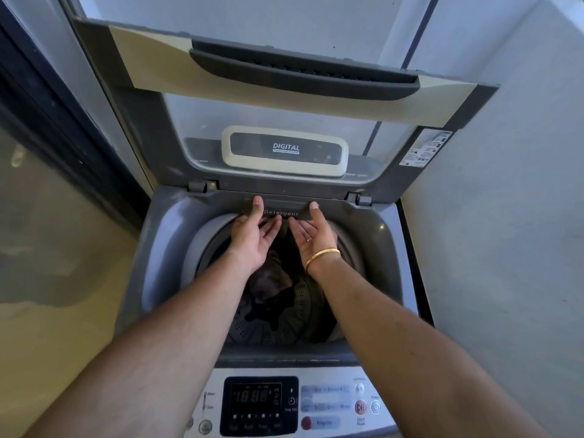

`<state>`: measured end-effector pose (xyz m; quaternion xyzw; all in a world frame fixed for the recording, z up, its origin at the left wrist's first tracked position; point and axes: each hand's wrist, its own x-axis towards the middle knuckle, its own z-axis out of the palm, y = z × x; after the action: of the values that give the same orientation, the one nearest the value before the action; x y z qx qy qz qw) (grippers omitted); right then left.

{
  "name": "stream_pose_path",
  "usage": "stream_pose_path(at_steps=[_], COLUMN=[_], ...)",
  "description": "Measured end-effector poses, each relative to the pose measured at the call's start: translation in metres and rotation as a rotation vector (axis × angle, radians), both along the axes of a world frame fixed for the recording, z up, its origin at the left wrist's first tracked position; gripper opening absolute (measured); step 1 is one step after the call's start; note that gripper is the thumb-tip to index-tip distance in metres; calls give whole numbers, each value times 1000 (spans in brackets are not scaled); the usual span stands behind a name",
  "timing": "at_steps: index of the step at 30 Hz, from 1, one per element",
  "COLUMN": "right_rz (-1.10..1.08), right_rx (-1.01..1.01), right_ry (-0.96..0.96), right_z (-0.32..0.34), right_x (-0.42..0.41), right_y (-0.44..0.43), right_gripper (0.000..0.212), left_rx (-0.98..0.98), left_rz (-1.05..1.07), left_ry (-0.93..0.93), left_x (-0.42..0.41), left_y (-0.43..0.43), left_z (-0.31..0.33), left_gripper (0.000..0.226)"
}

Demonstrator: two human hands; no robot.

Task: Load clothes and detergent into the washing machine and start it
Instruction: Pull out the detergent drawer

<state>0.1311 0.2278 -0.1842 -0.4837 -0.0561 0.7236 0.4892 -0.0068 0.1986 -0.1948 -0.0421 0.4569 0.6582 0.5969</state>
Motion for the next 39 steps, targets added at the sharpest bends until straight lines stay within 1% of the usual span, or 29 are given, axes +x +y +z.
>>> stream_pose_path(at_steps=[3,5,11,15,18,24,30,34,39], right_rz=[-17,-25,-30,-38,-40,4,11,14,19], right_rx=[5,15,12,23,24,9,-10,-4,0], right_ry=[-25,-39,-89,-94,-99,-110,-106,-95,-86], right_z=[1,4,6,6,5,4,2,4,2], right_x=[-2,-2,-6,-8,-7,1,8,12,12], right_y=[-4,-5,-2,-3,-7,-25,-45,-48,-47], right_gripper=[70,69,55,61,60,51,60,57,55], left_rx=[16,30,57,64,76,68,50,46,39], left_rz=[-13,-18,-31,-26,-29,-46,-75,-81,-83], left_ry=[16,24,53,80,89,97,85,83,101], left_x=[1,1,1,3,2,4,9,11,12], left_y=[-2,-3,-4,-4,-9,-32,-58,-62,-62], left_z=[-4,-4,-5,-8,-13,-10,-4,2,1], left_gripper=[62,64,65,68,70,69,65,58,63])
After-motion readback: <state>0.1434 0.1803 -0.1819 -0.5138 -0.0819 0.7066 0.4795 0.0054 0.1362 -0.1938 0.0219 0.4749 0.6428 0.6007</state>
